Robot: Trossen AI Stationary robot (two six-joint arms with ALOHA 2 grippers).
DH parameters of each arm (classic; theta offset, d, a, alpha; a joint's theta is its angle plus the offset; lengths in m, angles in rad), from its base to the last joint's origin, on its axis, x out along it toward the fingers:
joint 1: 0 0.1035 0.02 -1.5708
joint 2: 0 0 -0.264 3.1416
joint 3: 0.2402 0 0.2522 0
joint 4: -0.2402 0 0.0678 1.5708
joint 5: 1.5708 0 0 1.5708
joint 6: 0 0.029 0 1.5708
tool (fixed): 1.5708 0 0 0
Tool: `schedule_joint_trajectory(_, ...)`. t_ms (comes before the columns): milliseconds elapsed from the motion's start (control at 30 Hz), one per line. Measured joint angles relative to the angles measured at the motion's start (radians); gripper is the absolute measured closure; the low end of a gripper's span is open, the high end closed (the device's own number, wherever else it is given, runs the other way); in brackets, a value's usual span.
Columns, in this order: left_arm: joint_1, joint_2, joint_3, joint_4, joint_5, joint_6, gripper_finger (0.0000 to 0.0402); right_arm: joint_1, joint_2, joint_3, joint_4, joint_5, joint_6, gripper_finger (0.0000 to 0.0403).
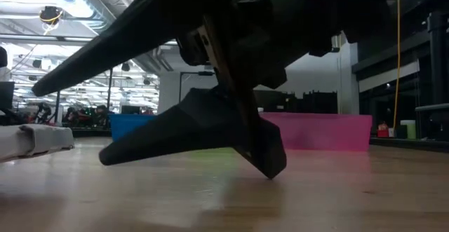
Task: Pick and place items into bin
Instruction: Put the card reader box into the green bin
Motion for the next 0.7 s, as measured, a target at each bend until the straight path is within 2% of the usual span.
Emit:
schedule_joint_trajectory(533,0.000,0.000,0.000,0.001,-0.022,-0.008,0.0398,-0.009,0.008,0.001,0.024,0.004,0.000,0.0221)
schedule_joint_trajectory(700,0.001,0.000,0.000,0.001,-0.026,-0.008,0.0398,-0.011,0.059,0.075,0.004,0.004,-0.025,0.0230)
